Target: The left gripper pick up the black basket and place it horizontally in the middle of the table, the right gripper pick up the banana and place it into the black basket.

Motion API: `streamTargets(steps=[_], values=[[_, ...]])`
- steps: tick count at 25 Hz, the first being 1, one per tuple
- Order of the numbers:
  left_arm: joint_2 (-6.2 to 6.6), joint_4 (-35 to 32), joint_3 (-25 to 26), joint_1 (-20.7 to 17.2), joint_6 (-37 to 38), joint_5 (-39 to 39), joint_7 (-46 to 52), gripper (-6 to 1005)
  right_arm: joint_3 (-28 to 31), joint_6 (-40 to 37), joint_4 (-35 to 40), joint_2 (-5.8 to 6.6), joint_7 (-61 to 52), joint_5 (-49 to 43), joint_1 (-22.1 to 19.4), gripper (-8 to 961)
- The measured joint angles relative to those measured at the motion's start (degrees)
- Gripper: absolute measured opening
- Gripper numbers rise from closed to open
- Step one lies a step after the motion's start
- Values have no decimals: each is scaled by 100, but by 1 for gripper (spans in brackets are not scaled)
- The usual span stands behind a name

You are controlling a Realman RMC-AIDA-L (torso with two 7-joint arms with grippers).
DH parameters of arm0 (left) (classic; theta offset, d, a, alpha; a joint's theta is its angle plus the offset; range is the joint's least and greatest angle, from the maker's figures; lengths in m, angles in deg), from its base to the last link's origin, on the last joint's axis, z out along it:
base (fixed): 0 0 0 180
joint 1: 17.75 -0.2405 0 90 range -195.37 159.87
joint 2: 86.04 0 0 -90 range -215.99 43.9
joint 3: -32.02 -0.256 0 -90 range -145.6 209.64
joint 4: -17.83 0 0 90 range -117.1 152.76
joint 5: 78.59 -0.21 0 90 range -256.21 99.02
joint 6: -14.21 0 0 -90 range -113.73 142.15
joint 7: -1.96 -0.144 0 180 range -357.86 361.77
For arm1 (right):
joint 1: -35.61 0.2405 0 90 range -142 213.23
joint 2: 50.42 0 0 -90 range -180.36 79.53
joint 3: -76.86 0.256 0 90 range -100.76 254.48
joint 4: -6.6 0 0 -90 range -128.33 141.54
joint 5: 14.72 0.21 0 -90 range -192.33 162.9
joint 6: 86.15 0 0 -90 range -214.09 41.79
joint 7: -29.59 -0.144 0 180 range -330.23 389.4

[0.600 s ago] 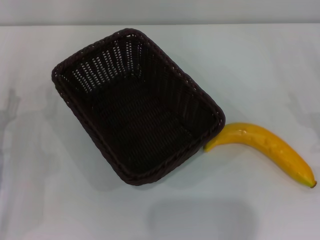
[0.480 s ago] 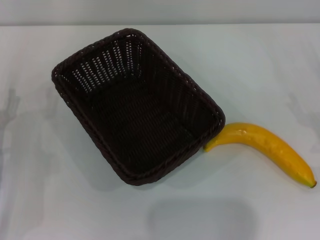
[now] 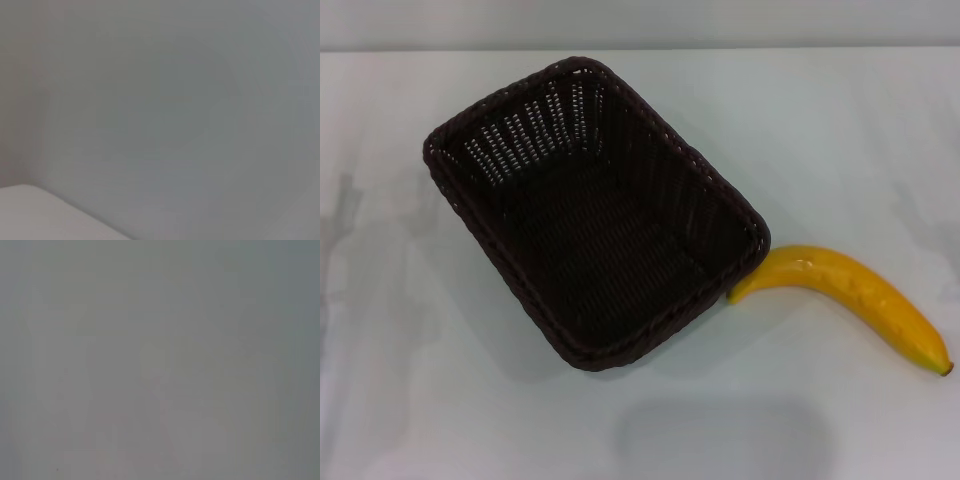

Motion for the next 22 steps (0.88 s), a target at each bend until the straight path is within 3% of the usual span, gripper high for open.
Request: streamTargets(steps=[8, 16, 22], values=[[11, -157, 0, -6, 54, -60, 172, 886, 134, -63, 27, 0, 0, 57, 3, 855], [12, -417, 0, -66, 266, -801, 226, 886, 636, -195, 205, 11, 9, 61, -30, 855], [34, -1036, 0, -391, 250, -1413, 1340, 885, 678, -690, 506, 27, 27, 42, -7, 855]])
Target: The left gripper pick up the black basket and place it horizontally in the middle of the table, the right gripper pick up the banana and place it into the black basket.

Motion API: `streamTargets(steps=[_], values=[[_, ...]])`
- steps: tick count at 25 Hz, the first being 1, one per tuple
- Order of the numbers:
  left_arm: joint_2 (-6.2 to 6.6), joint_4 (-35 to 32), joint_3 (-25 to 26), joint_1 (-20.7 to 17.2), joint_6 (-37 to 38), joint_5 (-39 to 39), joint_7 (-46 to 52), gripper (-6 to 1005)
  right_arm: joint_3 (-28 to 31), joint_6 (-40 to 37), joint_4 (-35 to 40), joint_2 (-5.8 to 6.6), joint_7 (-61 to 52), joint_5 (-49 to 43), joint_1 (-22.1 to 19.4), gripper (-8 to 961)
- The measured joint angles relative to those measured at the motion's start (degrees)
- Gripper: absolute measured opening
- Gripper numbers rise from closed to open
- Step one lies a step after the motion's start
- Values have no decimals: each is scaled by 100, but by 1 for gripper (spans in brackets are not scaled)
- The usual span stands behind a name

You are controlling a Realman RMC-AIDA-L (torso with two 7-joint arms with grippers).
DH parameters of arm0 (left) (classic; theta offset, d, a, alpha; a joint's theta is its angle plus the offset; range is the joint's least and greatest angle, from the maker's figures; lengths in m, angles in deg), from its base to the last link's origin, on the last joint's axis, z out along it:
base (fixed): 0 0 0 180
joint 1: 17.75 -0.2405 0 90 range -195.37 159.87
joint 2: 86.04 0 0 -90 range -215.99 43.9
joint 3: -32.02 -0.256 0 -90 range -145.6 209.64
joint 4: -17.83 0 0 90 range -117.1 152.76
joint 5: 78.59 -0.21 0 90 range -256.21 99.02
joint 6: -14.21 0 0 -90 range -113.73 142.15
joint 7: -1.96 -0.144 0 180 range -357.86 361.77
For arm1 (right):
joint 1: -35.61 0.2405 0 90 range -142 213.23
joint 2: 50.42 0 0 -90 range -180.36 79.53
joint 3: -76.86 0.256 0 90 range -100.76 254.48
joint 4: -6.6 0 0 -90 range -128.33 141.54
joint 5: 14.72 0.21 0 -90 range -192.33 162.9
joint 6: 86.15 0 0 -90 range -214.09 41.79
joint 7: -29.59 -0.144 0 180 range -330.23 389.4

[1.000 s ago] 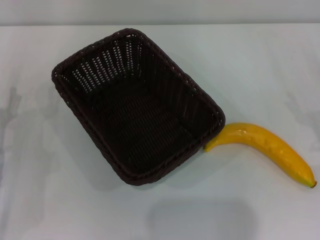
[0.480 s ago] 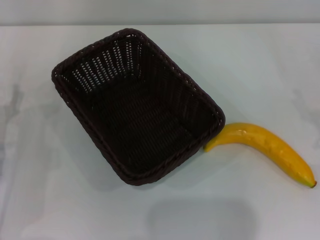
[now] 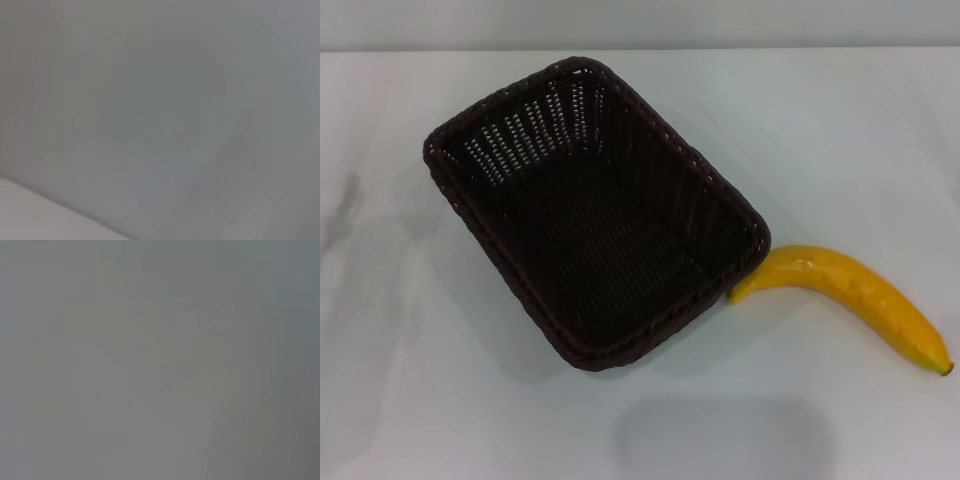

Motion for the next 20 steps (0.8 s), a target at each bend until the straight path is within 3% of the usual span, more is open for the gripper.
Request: streamTargets(steps=[7, 9, 11, 15, 18, 20], values=[[52, -1064, -9, -249, 27, -814, 1768, 885, 31, -188, 8, -20, 179, 12, 207, 855], [135, -1485, -12, -287, 3, -1380, 2609, 885, 30, -234, 10, -23, 213, 10, 251, 855], [295, -1874, -11, -279, -22, -2031, 3522, 885, 41, -259, 10, -32, 252, 9, 278, 855], [1008, -2534, -114, 62, -453, -3856, 5589, 884, 143, -287, -4, -52, 283, 19, 338, 854], [1631, -2970, -225, 527, -995, -5057, 6788, 884, 162, -202, -46, -51, 283, 22, 309, 854], [1892, -3125, -248, 880, -1126, -5601, 7118, 884, 162, -202, -57, -49, 287, 19, 294, 854]])
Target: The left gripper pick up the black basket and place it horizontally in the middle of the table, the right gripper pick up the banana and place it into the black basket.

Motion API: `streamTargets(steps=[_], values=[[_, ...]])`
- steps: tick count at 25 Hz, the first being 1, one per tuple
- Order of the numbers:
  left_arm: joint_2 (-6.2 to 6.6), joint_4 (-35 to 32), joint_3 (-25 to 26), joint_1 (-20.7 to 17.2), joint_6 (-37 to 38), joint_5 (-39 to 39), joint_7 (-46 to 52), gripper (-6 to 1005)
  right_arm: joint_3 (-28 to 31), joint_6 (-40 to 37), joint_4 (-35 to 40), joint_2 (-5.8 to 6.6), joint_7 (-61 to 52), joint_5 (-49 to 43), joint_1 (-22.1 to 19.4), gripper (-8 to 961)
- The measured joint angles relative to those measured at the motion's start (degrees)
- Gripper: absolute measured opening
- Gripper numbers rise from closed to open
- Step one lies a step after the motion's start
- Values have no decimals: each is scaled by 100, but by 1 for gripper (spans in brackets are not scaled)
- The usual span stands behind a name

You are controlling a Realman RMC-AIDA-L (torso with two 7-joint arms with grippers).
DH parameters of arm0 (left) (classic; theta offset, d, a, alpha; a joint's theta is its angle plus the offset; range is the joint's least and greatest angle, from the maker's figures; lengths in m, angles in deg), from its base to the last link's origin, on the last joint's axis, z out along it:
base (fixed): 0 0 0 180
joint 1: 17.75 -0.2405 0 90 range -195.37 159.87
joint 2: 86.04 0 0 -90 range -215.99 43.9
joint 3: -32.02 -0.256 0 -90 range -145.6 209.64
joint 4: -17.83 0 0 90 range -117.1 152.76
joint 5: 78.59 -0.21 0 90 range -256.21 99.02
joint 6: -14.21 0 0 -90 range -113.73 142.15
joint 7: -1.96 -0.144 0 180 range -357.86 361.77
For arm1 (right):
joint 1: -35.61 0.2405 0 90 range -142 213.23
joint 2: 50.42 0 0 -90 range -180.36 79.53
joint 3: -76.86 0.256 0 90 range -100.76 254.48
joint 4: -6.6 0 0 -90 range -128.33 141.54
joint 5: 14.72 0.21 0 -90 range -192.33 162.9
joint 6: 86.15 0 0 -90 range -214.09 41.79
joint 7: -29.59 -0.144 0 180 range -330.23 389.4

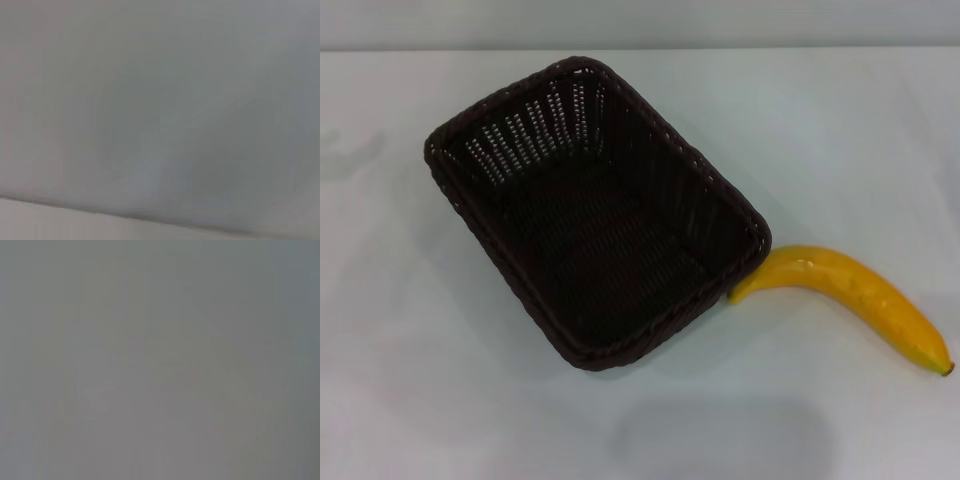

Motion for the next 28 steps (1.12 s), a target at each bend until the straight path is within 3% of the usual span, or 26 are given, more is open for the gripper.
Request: streamTargets(steps=[4, 6, 8, 12, 16, 23, 28], values=[[360, -43, -243, 797, -154, -1255, 547, 884, -51, 79, 35, -3, 24, -29, 15, 854], [432, 40, -459, 1213, -178, -1980, 725, 884, -68, 97, 42, -2, 59, -40, 73, 854], [417, 63, -679, 1587, -162, -2569, 917, 884, -69, 110, 44, -2, 63, -41, 80, 854], [168, 84, -959, 2345, -88, -3663, 1157, 883, -71, 157, 29, -19, 68, -45, 92, 854], [1, 75, -981, 2627, 46, -3687, 750, 883, -62, 184, -14, -26, 68, -40, 67, 854], [-283, 109, -1000, 2713, 199, -3557, 136, 883, -22, 232, -191, -33, 68, -15, 58, 854], [-403, 151, -1010, 2695, 148, -3242, -162, 882, -8, 275, -271, -31, 67, -5, 118, 855]])
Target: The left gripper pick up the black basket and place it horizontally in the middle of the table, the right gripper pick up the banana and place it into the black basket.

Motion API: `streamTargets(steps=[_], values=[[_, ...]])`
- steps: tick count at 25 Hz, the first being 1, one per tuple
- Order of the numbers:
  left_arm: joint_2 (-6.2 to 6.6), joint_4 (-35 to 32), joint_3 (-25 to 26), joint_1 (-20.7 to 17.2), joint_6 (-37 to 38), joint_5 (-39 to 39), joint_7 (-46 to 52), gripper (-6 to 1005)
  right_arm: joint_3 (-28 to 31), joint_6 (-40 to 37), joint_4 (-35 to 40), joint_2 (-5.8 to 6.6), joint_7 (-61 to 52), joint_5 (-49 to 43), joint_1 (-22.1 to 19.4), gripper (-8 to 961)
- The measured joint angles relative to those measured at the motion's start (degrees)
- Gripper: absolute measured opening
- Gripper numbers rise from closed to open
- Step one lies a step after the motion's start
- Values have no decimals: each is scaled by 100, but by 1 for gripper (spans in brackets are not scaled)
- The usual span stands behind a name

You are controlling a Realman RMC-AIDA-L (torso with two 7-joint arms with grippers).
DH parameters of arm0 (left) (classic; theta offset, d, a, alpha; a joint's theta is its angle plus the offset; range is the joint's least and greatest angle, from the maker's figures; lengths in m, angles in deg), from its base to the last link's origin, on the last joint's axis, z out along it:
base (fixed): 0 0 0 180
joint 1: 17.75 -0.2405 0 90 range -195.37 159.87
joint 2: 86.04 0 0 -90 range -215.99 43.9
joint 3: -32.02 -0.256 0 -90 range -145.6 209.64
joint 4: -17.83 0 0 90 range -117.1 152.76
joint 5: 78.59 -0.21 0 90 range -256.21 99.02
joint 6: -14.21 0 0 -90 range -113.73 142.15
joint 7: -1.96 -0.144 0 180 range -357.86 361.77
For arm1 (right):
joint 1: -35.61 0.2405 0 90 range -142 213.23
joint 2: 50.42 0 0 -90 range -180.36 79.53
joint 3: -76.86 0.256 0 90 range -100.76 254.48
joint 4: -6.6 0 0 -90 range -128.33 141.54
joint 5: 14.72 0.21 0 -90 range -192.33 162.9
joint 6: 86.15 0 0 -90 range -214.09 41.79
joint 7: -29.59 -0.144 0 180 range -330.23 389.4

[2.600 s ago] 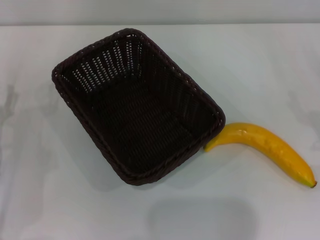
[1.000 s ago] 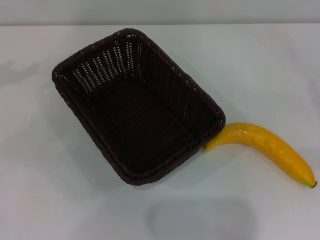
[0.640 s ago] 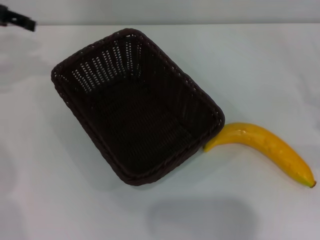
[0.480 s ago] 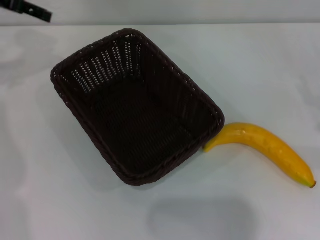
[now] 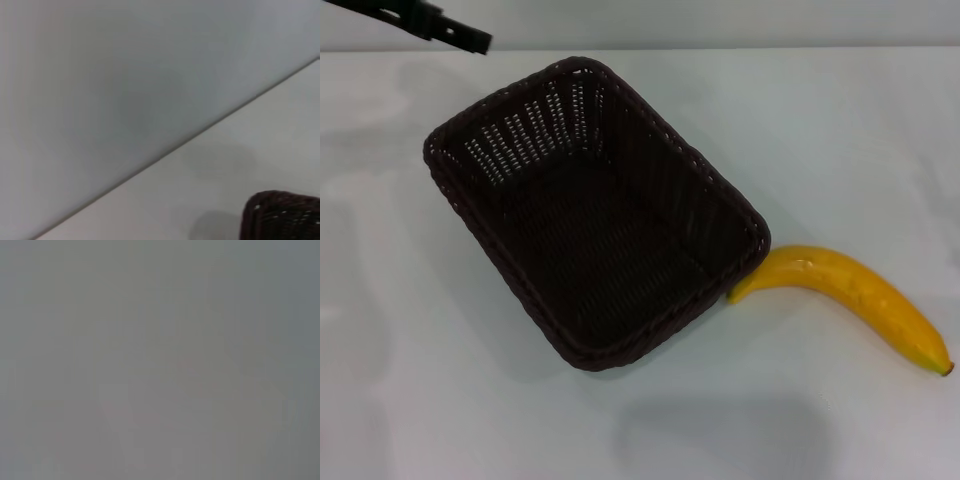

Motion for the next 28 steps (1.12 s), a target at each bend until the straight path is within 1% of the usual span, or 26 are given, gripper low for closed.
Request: streamTargets(steps=[3, 5, 8, 9, 10, 14, 18, 21, 26, 28], values=[[-62, 142, -6, -17, 89, 11, -169, 882, 1, 14, -11, 2, -3, 2, 76, 855], [-148, 321, -6, -54, 302, 46, -361, 882, 1, 7, -32, 2, -3, 3, 119, 854], [-406, 400, -11, -204, 627, 189, -933, 882, 1, -28, -74, 1, -3, 5, 156, 854], [-483, 404, -15, -250, 664, 240, -1101, 882, 0, -32, -107, -1, -3, 4, 178, 854], [-531, 418, -14, -287, 683, 276, -1213, 882, -2, -29, -133, -3, -4, 4, 195, 854], [-566, 598, -17, -327, 856, 296, -1320, 881, -36, 4, -181, -6, -29, -14, 221, 854], [-575, 628, -17, -373, 960, 335, -1375, 881, -51, 16, -195, -6, -55, -29, 198, 855], [-604, 668, -17, -412, 1067, 338, -1445, 881, -59, 59, -254, -7, -52, -40, 196, 855], [-577, 995, -138, -362, 1178, 290, -1554, 880, -61, 274, -309, -6, -51, -42, 174, 855], [-589, 1009, -153, -376, 1234, 288, -1615, 880, -61, 399, -331, -6, -54, -42, 143, 855]])
